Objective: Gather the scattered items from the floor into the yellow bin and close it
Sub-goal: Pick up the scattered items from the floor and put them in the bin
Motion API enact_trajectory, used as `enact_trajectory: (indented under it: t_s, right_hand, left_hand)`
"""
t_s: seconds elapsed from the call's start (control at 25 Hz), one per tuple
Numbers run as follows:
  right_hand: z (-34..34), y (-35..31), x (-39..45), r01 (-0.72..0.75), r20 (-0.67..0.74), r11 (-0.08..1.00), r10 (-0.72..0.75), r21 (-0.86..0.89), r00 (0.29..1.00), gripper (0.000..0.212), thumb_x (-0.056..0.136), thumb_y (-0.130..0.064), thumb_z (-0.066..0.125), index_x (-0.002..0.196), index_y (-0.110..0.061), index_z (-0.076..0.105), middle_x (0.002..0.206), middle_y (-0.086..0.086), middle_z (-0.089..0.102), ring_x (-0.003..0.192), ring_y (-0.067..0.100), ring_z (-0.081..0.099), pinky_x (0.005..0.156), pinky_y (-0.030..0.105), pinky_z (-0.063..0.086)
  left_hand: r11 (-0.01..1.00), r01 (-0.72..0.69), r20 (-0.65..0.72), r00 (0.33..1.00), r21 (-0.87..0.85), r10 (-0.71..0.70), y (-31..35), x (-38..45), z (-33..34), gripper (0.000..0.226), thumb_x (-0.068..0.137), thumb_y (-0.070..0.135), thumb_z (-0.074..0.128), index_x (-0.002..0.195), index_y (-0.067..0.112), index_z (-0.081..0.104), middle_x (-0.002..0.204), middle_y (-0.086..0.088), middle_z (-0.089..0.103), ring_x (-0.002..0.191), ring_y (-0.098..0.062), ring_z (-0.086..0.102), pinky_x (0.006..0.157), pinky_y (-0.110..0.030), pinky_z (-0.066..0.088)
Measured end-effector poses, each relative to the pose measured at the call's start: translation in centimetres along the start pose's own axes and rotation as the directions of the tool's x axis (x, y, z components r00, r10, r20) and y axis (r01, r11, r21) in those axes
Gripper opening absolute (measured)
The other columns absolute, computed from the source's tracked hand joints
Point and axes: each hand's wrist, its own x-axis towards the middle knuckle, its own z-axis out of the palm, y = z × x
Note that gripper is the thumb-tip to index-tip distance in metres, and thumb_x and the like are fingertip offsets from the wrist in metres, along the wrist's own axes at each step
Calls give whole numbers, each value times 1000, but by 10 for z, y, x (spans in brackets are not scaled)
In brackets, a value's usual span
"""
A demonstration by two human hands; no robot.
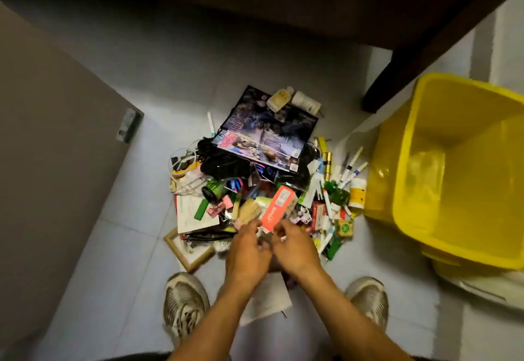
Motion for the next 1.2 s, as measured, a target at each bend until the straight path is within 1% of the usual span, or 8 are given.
enact_trajectory:
  t_s: [0.12, 0.32, 0.56, 0.72, 0.88, 1.0, 1.08, 1.2]
  right_hand:
    - [32, 17, 31, -105, -242, 973, 155, 205, 958, 28, 88, -37, 61, 112, -26, 52, 109, -4, 60, 95, 18, 59, 78, 35, 50]
    - [28, 23, 47, -280, -40, 737, 383, 615, 923, 47, 79, -45, 71, 112, -14, 57, 102, 4, 68, 93, 27, 66, 86, 40, 54]
    - [-49, -1, -12, -50, -211, 695, 285, 717, 935, 29, 70, -25, 65, 96, -12, 65, 84, 9, 73, 69, 20, 67, 60, 29, 54]
    - [-138, 22, -46, 165, -203, 125, 411, 978, 889, 40, 86, -38, 67, 119, -17, 58, 104, 15, 72, 92, 35, 70, 85, 52, 57]
    - [-171, 61, -67, 219, -118, -241, 373, 945, 920, 51, 89, -52, 60, 126, -17, 56, 119, 11, 66, 100, 35, 64, 71, 45, 55]
    - [-152, 74, -64, 178, -94, -196, 376, 964, 922, 61, 93, -51, 55, 140, -15, 41, 128, 17, 57, 107, 40, 62, 81, 48, 55]
    - [-130, 74, -56, 115, -106, 5, 420, 993, 901, 55, 96, -44, 52, 137, -8, 47, 119, 15, 64, 95, 33, 66, 78, 43, 57]
    - [-87, 70, -44, -25, -130, 349, 415, 937, 900, 24, 96, -22, 56, 109, -3, 63, 88, 12, 69, 61, 20, 62, 48, 28, 50]
  left_hand:
    - [997, -80, -90, 993, 13, 81, -15, 24, 33, 50, 94, 24, 54, 142, 24, 40, 131, 5, 51, 119, -16, 47, 98, -32, 43]
    - [990, -127, 65, 989, -57, 130, -6, 24, 37, 34, 88, 24, 61, 122, 23, 60, 116, 2, 65, 105, -19, 62, 89, -33, 52]
    - [934, -329, 6, 943, -139, 333, 47, -25, -5, 26, 86, 19, 62, 112, 20, 66, 110, 0, 65, 100, -18, 62, 91, -37, 52]
    - [900, -359, -42, 932, -246, 360, 83, -46, -14, 25, 88, 16, 63, 112, 23, 66, 104, 5, 69, 93, -9, 64, 81, -26, 52]
    - [934, -315, 50, 944, -169, 328, 69, -53, -5, 29, 90, 21, 63, 119, 25, 62, 106, 8, 65, 93, -5, 60, 73, -21, 48]
    - [967, -245, 76, 965, -77, 250, 50, -50, -2, 30, 90, 23, 62, 120, 24, 61, 103, 8, 63, 85, -6, 60, 60, -17, 43]
    - [982, -182, 77, 980, -58, 186, 35, -46, 3, 29, 90, 21, 61, 120, 21, 61, 93, 10, 62, 72, -3, 59, 56, -18, 44]
    - [990, -119, 171, 980, 73, 105, 10, -49, 24, 30, 90, 21, 61, 119, 20, 59, 95, 3, 66, 76, -12, 65, 63, -27, 52]
